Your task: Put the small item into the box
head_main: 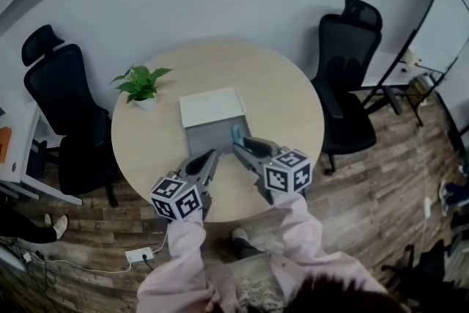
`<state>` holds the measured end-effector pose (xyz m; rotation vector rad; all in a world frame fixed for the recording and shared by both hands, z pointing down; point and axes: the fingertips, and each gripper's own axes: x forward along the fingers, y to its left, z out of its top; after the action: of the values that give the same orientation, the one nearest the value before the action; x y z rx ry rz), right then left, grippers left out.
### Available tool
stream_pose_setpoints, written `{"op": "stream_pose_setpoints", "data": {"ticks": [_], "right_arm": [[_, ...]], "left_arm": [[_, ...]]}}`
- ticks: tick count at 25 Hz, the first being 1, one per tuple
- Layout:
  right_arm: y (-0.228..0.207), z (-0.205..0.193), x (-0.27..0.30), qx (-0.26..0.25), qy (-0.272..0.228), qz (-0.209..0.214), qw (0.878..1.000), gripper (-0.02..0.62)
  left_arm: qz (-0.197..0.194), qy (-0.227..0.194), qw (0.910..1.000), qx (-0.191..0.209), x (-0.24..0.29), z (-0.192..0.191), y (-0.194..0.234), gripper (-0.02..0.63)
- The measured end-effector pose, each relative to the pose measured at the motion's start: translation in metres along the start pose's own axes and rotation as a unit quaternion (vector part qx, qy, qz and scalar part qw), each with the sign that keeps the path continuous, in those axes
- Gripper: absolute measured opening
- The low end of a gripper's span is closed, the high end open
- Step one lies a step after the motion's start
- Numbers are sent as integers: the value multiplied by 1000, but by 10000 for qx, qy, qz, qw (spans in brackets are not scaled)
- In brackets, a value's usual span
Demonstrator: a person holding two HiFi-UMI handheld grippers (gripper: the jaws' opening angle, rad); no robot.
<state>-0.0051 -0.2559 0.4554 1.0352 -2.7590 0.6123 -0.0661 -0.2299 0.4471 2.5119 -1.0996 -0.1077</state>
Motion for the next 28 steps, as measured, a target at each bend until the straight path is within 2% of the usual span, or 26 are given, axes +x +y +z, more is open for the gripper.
{"op": "stream_pose_setpoints", "data": {"ticks": [17,28], "right_arm": [[-41,9,31,82,206,259,9994,138],[-54,-1,50,91,492,337,9982,138]], "left_arm": [[220,75,9997,-101,41,-1,24,9],[400,143,9987,-267,51,-12,40,9]]}}
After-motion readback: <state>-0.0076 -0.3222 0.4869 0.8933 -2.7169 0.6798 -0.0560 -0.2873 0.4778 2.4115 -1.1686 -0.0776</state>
